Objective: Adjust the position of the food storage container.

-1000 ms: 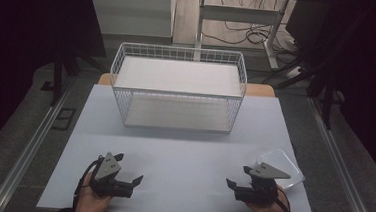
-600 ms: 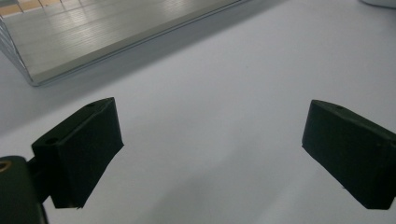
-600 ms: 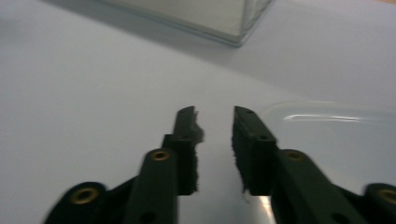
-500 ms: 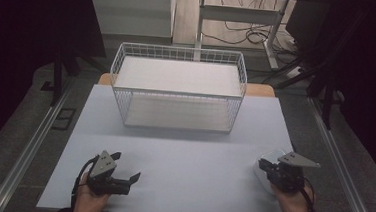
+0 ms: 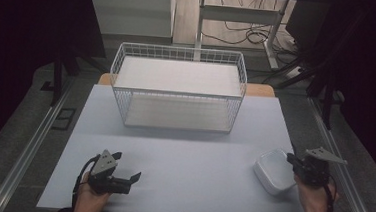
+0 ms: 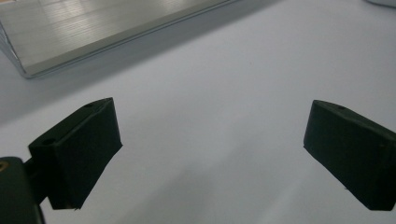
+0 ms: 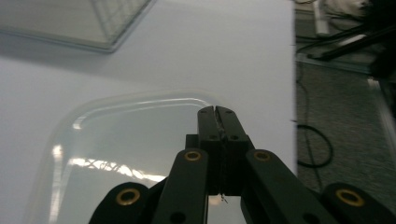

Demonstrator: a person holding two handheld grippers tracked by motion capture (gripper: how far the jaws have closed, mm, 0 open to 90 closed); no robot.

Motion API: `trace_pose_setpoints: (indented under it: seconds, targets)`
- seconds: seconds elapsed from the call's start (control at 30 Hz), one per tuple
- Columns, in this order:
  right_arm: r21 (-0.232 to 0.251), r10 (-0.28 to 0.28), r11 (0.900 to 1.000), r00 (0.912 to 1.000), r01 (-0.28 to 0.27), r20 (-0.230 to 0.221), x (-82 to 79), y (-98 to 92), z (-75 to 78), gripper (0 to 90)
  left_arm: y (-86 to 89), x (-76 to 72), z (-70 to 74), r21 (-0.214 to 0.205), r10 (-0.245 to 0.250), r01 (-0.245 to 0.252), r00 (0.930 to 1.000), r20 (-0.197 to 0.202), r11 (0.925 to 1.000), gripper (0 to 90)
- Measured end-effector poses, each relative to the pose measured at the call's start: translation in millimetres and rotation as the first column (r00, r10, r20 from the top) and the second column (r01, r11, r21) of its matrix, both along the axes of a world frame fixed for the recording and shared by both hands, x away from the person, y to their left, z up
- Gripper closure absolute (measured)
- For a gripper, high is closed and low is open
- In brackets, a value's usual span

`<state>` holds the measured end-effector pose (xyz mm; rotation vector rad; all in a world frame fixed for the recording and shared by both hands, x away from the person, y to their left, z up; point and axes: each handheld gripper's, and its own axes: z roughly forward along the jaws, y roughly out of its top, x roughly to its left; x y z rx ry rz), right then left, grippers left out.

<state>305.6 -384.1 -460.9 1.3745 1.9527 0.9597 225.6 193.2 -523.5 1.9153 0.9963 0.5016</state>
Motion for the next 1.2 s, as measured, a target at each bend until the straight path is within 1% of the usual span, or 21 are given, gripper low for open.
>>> trace_pose_setpoints:
  seconds: [0.07, 0.1, 0.13, 0.17, 0.2, 0.33, 0.43, 0.5, 0.53, 0.57, 0.6, 0.7, 0.73, 0.77, 0.83, 0.87, 0.97, 1.0, 1.1, 1.13, 1.2]
  targets:
    - [-0.007, -0.042, 0.9991, 0.999, 0.043, 0.013, -2.9, -12.2, -0.8, 89.3, -2.5, 0.1, -0.9, 0.022, -0.007, 0.007, 1.0, 0.0, 0.9997, 3.0]
    - [-0.007, -0.042, 0.9991, 0.999, 0.043, 0.013, -2.9, -12.2, -0.8, 89.3, -2.5, 0.1, -0.9, 0.022, -0.007, 0.007, 1.0, 0.0, 0.9997, 3.0]
    - [-0.011, -0.058, 0.9983, 0.9983, 0.058, -0.004, -3.5, -18.6, -3.6, 89.3, -3.3, 0.2, -1.1, 0.024, -0.009, 0.009, 1.0, 0.001, 0.9997, 3.0]
    - [-0.011, -0.058, 0.9983, 0.9983, 0.058, -0.004, -3.5, -18.6, -3.6, 89.3, -3.9, 0.5, -1.5, 0.027, -0.011, 0.011, 0.9999, 0.0, 0.9996, 3.0]
    - [-0.015, -0.075, 0.9971, 0.9971, 0.075, -0.01, -4.8, -22.2, -5.5, 89.3, -4.4, 1.0, -1.7, 0.032, -0.012, 0.013, 0.9999, -0.003, 0.9994, 3.0]
    - [-0.032, -0.084, 0.996, 0.996, 0.083, -0.03, -5.3, -24.0, -9.1, 89.3, -5.6, 2.1, -2.2, 0.036, -0.012, 0.012, 0.9999, -0.005, 0.9993, 3.0]
    - [-0.028, -0.083, 0.9963, 0.996, 0.082, -0.034, -4.9, -23.9, -10.0, 89.4, -5.7, 2.2, -2.5, 0.036, -0.014, 0.014, 0.9999, -0.008, 0.9992, 3.0]
    - [-0.018, -0.068, 0.9976, 0.9966, 0.067, -0.047, -4.2, -21.0, -11.6, 89.3, -6.0, 2.2, -2.7, 0.042, -0.014, 0.015, 0.9999, -0.009, 0.999, 3.0]
    - [-0.012, -0.048, 0.9988, 0.9973, 0.047, -0.056, -3.4, -15.8, -13.1, 89.4, -6.1, 2.2, -2.8, 0.044, -0.014, 0.014, 0.9999, -0.01, 0.9989, 3.0]
    - [-0.012, -0.048, 0.9988, 0.9973, 0.047, -0.056, -3.4, -15.8, -13.1, 89.4, -6.2, 2.3, -3.0, 0.044, -0.013, 0.013, 0.9999, -0.01, 0.999, 3.0]
    - [-0.012, -0.022, 0.9997, 0.998, 0.021, -0.059, -3.1, -9.7, -12.8, 89.3, -6.4, 2.5, -3.2, 0.044, -0.012, 0.013, 0.9999, -0.012, 0.9989, 3.0]
    - [-0.009, 0.0, 1.0, 0.9979, -0.001, -0.065, -3.1, -2.5, -13.4, 89.3, -6.6, 2.5, -3.3, 0.045, -0.011, 0.012, 0.9999, -0.013, 0.9989, 3.0]
    - [0.007, 0.029, 0.9996, 0.9968, -0.029, -0.075, -2.7, 4.0, -13.9, 89.3, -6.8, 2.6, -3.6, 0.05, -0.011, 0.012, 0.9998, -0.016, 0.9987, 3.0]
    - [0.007, 0.029, 0.9996, 0.9968, -0.029, -0.075, -2.7, 4.0, -13.9, 89.3, -6.8, 2.6, -3.6, 0.05, -0.011, 0.012, 0.9998, -0.016, 0.9987, 3.0]
    - [0.014, 0.054, 0.9985, 0.9953, -0.053, -0.08, -2.8, 11.0, -14.4, 89.3, -7.1, 2.7, -3.7, 0.051, -0.011, 0.012, 0.9998, -0.018, 0.9986, 3.0]
    - [0.016, 0.079, 0.9968, 0.9932, -0.078, -0.085, -2.8, 17.6, -14.5, 89.3, -7.1, 2.7, -3.8, 0.05, -0.01, 0.011, 0.9998, -0.019, 0.9987, 3.0]
    - [0.022, 0.098, 0.9951, 0.9911, -0.097, -0.089, -2.9, 24.0, -15.0, 89.3, -6.9, 2.9, -3.8, 0.051, -0.009, 0.01, 0.9998, -0.019, 0.9987, 3.0]
    - [0.029, 0.121, 0.9925, 0.9881, -0.119, -0.095, -2.9, 31.0, -15.6, 89.3, -6.7, 2.9, -3.8, 0.049, -0.009, 0.01, 0.9998, -0.02, 0.9988, 3.0]
    - [0.034, 0.143, 0.9896, 0.9848, -0.14, -0.099, -3.0, 38.4, -16.1, 89.3, -6.7, 2.9, -3.8, 0.048, -0.009, 0.01, 0.9997, -0.021, 0.9988, 3.0]
    - [0.046, 0.165, 0.9859, 0.9805, -0.161, -0.106, -3.0, 46.2, -16.7, 89.3, -6.7, 2.9, -3.7, 0.048, -0.008, 0.009, 0.9998, -0.021, 0.9988, 3.0]
    - [0.051, 0.178, 0.9835, 0.9781, -0.174, -0.107, -2.8, 50.1, -17.2, 89.3, -6.8, 2.9, -3.7, 0.047, -0.007, 0.008, 0.9997, -0.021, 0.9988, 3.0]
